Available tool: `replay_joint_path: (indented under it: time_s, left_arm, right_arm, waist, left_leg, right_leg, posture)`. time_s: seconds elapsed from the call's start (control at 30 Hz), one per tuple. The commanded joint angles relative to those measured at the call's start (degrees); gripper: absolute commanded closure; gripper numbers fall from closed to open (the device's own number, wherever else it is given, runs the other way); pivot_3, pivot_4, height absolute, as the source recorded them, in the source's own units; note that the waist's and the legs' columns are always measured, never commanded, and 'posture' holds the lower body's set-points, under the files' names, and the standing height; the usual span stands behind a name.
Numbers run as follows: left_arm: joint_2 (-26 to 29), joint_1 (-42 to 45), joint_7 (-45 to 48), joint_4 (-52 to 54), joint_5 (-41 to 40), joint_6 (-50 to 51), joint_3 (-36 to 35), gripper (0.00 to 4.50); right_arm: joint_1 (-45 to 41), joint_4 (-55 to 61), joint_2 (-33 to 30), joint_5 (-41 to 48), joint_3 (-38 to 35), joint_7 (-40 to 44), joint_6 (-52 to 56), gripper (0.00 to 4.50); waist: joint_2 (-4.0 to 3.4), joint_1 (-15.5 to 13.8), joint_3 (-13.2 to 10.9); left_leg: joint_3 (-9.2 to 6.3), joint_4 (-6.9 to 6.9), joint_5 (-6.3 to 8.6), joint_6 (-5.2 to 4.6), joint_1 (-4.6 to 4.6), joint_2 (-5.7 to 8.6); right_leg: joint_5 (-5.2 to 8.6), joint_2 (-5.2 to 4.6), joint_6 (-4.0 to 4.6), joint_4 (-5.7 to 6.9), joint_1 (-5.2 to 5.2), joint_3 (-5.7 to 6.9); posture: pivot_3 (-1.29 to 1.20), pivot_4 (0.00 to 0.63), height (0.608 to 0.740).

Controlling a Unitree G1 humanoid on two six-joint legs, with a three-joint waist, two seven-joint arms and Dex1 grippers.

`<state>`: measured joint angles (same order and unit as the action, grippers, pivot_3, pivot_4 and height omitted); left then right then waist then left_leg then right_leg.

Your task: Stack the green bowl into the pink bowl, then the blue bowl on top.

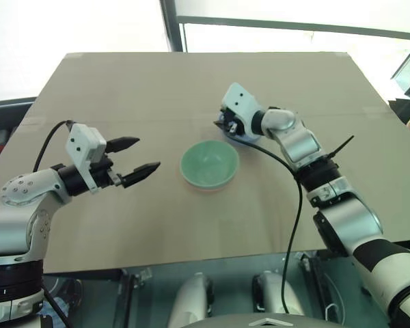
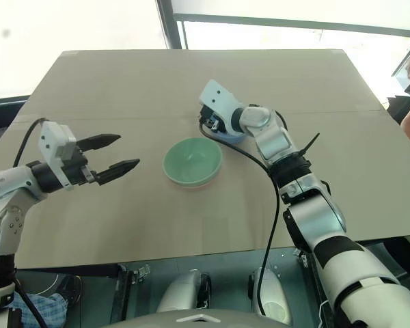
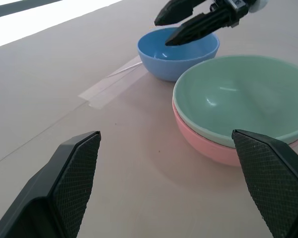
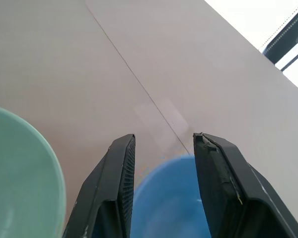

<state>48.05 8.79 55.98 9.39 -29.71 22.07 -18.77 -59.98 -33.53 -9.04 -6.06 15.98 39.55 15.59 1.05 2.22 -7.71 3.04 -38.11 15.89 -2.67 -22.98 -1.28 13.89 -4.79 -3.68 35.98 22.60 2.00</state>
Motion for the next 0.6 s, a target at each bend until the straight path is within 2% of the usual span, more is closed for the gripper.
replay_joint_path:
  time_s: [0.03,0.5,0.6]
  left_arm:
    - [0.42,0.99,0.24,-0.01,0.25,-1.11,-0.27,0.00]
    - [0.44,0.80,0.69,-0.23,0.73,-1.73,0.17,0.00]
    - [0.51,0.65,0.74,-0.18,0.77,-1.77,0.07,0.00]
  right_arm:
    - [1.01,2.26,-0.40,-0.71,0.04,-0.73,0.50,2.56]
    - [4.10,-4.11,-1.08,-5.53,2.93,-3.44,-1.48,2.56]
    - [4.12,-4.26,-0.86,-5.52,2.70,-3.81,-2.11,3.23]
  waist:
    - [-0.01,-0.03,-0.01]
    - [-0.01,0.20,-0.01]
    - [-0.01,0.21,-0.01]
  left_leg:
    - [0.00,-0.01,0.00,0.00,0.00,0.01]
    - [0.03,-0.01,0.00,0.00,0.00,0.03]
    - [0.03,-0.01,0.00,0.01,0.00,0.02]
  right_leg:
    - [0.00,-0.01,0.00,0.00,-0.01,0.00]
    - [0.00,0.01,0.00,0.00,0.02,-0.01]
    - [0.00,0.03,0.00,0.00,0.03,-0.01]
  posture:
    - [0.00,0.150,0.740]
    - [0.00,0.150,0.740]
    - [0.00,0.150,0.740]
